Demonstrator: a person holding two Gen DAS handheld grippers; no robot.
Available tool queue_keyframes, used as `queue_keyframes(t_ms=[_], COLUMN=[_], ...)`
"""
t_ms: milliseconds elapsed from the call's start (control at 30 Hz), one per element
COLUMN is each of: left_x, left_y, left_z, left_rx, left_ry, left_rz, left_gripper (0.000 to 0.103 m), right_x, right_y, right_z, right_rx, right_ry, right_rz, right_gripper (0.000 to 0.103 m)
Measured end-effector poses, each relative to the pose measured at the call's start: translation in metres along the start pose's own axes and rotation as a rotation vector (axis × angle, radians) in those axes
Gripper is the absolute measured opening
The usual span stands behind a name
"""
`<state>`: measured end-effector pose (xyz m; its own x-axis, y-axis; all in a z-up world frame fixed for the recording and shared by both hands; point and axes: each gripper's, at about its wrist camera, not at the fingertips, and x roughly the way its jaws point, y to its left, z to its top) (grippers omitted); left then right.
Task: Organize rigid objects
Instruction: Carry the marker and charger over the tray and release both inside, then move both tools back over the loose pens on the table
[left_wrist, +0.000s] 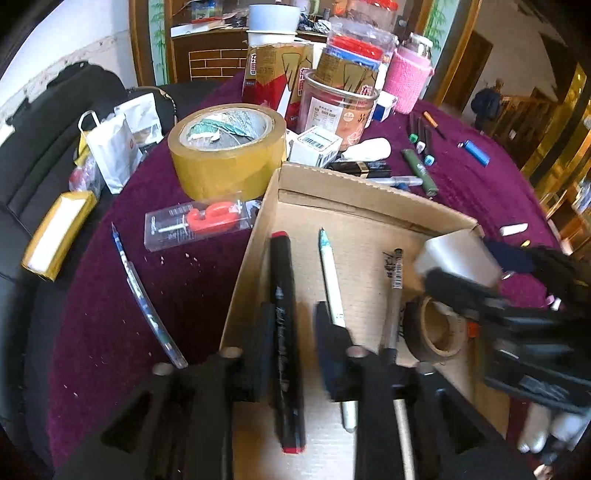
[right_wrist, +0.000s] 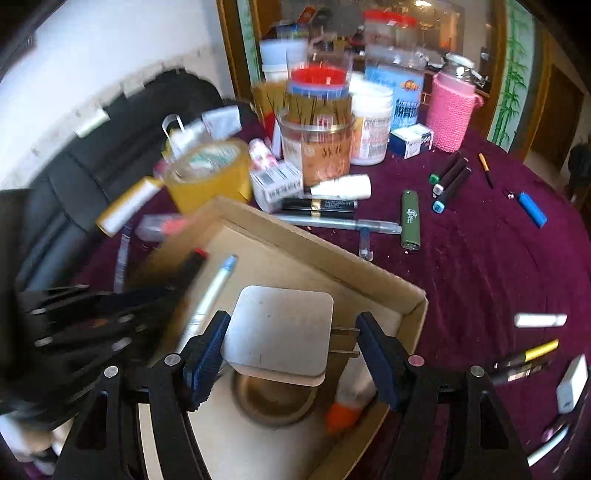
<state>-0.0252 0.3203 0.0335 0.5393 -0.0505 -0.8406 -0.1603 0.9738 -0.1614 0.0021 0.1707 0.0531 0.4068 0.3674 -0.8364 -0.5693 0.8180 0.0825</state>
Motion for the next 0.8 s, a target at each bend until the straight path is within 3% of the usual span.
queue_keyframes(t_ms=[100,200,367,567,667,733,767,800], left_x=[-0.016,-0.045,-0.078,-0.106,-0.116,-0.119,-0.121,-0.121], left_y=[0.004,0.006,-0.002,-0.042,-0.074,-0.095,-0.107,-0.115], left_z=[-0.003,-0.013,-0.034,-0.055,-0.065,-0.070,-0.072,-0.075], left_rx=[-0.037,-0.050,-0.074,-0.056,-0.023,0.010,0.032,0.051], left_ry=[-0.045,-0.126,-0.191,-0.235,-0.247,-0.243,-0.241,-0.237], left_rz=[-0.046,-0.077,-0.158,-0.254,-0.300,-0.326,-0.336,-0.340], left_gripper=[0.045,0.059,0.064,0.068,0.070,0.071,0.071,0.071], right_x=[0.002,-0.025,-0.092,-0.153,-0.177,-0.199,-0.214,-0.222], right_y=[-0.012,-0.031,-0.078,-0.157,-0.188,-0.197,-0.197,-0.196], right_z=[-0.004,-0.013,-0.062,-0.156,-0.189,-0.205,-0.212,-0.215], right_rx=[0.034,0.091,0.225,0.412,0.515,0.520,0.499,0.484], right_ry=[0.043,-0.022,-0.172,-0.283,-0.339,-0.402,-0.455,-0.493], right_rz=[0.029,0.053,0.072,-0.084,-0.115,-0.204,-0.282,-0.326], right_gripper=[0.075,0.075,0.083,0.083,0.083,0.083,0.087,0.099])
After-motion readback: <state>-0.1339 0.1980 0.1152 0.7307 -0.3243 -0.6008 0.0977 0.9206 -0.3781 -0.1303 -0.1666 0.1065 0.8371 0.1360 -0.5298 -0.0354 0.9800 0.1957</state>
